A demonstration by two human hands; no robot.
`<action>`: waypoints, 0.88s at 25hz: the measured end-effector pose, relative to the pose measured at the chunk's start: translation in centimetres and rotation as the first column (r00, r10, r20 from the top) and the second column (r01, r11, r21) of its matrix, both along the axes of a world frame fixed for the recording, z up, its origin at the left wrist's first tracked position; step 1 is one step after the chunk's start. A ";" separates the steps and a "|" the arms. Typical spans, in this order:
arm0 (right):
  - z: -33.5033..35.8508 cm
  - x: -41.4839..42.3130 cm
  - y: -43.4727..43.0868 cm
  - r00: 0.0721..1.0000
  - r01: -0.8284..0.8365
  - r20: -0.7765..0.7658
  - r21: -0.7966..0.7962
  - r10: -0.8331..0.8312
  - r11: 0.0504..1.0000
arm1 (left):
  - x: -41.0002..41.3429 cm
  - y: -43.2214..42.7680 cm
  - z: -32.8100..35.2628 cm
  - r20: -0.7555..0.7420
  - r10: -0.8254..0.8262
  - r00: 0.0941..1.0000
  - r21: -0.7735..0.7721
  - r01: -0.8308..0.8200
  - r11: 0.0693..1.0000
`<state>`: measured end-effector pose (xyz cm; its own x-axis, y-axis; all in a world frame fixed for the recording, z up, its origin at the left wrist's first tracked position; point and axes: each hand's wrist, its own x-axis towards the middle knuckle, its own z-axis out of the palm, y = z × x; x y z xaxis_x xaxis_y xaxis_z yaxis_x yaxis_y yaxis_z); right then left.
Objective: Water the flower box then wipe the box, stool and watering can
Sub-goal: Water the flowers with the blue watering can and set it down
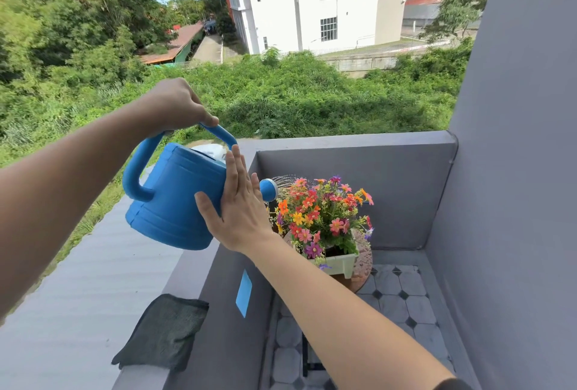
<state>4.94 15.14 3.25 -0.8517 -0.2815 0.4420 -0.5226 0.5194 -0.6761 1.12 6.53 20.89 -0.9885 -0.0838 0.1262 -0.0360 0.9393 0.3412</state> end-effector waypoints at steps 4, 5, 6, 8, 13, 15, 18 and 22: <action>-0.8 0.5 -0.7 0.999 -0.018 0.038 -0.007 0.018 1.000 | -0.1 -0.3 -0.7 0.031 0.019 0.999 -0.046 -0.017 0.999; -0.9 0.8 -0.6 0.999 -0.014 0.046 -0.017 0.015 1.000 | -0.1 0.0 -0.9 0.043 0.014 0.999 -0.049 -0.012 0.999; -1.0 1.1 -0.5 0.999 -0.008 0.051 -0.028 0.009 1.000 | 0.0 0.3 -0.9 0.053 0.011 0.999 -0.050 -0.008 0.999; -1.0 1.6 0.0 0.999 0.017 0.045 -0.049 -0.014 0.999 | 0.1 1.1 -0.9 0.063 0.006 0.998 -0.058 -0.003 0.998; -0.7 2.6 3.2 0.997 0.074 -0.005 -0.060 -0.074 0.995 | 0.9 4.2 -0.4 0.074 -0.032 0.997 -0.032 0.034 0.999; -0.5 2.7 4.6 0.995 0.093 -0.028 -0.055 -0.095 0.994 | 1.1 5.6 -0.2 0.055 -0.041 0.998 -0.009 0.042 0.999; -0.2 2.3 6.4 0.995 0.086 -0.043 -0.019 -0.087 0.996 | 1.5 6.8 0.1 0.021 -0.027 0.999 0.025 0.027 0.999; 0.1 2.6 7.2 0.999 0.031 -0.039 -0.021 -0.032 0.999 | 2.3 7.1 0.3 -0.014 0.003 1.000 0.022 -0.003 1.000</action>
<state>7.52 22.36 3.40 -0.8420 -0.2450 0.4807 -0.5323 0.5224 -0.6661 3.46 13.64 21.16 -0.9864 -0.0896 0.1379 -0.0339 0.9313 0.3627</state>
